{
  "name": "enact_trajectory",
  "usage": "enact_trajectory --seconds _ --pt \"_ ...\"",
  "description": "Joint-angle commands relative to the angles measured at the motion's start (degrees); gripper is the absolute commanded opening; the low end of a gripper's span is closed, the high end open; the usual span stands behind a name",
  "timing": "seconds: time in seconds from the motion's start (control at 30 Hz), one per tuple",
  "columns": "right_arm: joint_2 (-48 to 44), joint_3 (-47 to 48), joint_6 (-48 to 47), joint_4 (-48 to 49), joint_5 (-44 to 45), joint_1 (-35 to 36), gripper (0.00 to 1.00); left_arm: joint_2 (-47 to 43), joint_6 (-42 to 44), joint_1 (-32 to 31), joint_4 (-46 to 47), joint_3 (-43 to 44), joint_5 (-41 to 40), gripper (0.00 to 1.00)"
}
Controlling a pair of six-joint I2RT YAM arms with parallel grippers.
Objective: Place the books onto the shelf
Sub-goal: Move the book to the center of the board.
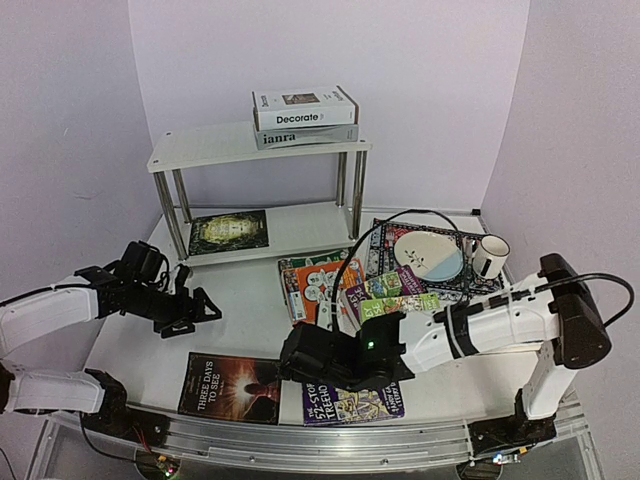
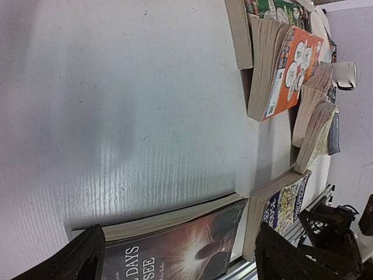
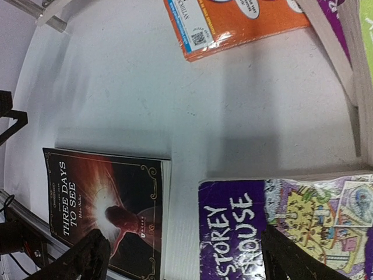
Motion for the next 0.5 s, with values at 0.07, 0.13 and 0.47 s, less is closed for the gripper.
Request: enact_trajectory --seconds 0.07,0.13,0.47 --pt "7.0 5.3 -2.2 7.5 -4.2 1.4 0.86 -2.8 -6.3 0.3 -1.5 -2.7 -0.8 0.88" --pt "8.9 6.7 -2.7 8.0 -5.9 1.4 0.84 -4.3 -9.2 0.2 -2.1 -3.5 -1.4 0.87" --pt "13.1 7.7 -1.9 8.5 -8.3 0.9 0.82 -9.3 -14.1 -0.5 -8.1 -5.6 -2.6 0.79"
